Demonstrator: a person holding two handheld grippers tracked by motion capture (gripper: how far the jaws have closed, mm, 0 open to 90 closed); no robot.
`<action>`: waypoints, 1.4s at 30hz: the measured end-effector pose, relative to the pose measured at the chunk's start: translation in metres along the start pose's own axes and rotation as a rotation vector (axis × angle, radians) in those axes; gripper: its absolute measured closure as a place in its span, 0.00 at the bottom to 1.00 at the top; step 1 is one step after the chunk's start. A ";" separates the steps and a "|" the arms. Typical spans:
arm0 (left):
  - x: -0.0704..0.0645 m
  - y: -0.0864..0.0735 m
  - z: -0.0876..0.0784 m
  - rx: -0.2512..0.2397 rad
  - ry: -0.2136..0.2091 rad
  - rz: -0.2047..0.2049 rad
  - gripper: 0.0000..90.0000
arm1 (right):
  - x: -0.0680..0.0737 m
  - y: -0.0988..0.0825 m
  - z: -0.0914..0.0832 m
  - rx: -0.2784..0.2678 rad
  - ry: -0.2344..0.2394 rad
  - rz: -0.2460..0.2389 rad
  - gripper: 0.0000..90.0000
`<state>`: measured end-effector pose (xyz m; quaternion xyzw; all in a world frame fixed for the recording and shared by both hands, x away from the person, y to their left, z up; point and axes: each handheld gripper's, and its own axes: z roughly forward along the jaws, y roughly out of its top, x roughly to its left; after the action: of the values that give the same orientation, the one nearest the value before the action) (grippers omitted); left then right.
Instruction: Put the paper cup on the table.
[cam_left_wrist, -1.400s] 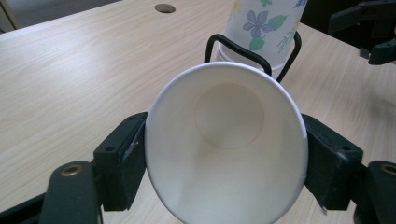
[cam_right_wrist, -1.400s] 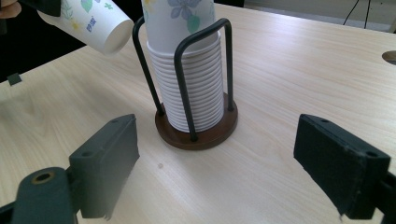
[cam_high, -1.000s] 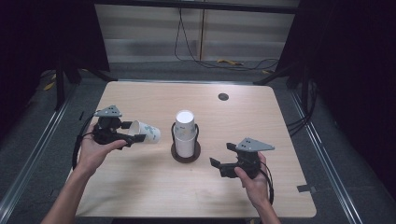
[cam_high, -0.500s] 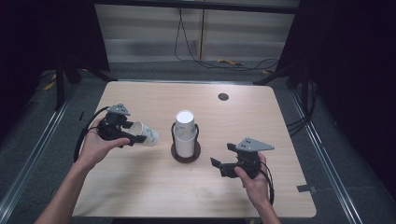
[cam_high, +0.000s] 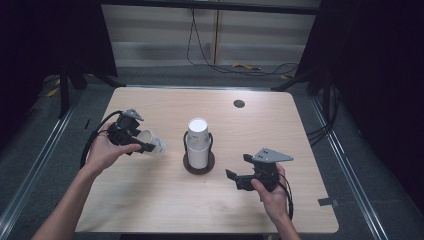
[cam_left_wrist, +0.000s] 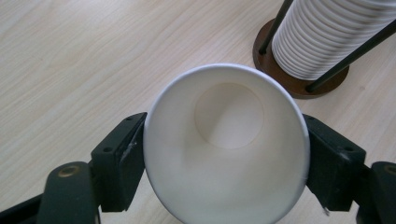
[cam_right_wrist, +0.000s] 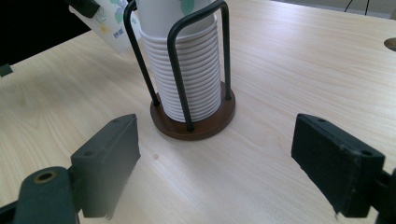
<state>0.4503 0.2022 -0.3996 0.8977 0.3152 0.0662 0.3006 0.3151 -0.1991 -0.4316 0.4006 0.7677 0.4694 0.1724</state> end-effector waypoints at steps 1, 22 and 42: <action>0.000 0.000 0.000 0.000 0.000 0.000 0.26 | 0.000 0.000 0.000 0.000 0.000 0.000 0.16; -0.005 0.020 0.021 0.138 0.020 0.067 0.26 | 0.000 0.000 -0.001 0.001 0.000 -0.001 0.16; -0.003 0.025 0.042 0.250 0.053 0.060 0.25 | -0.001 -0.001 0.002 0.016 -0.001 -0.003 0.16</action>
<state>0.4740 0.1638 -0.4190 0.9351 0.3019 0.0592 0.1756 0.3161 -0.1992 -0.4336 0.4010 0.7720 0.4628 0.1705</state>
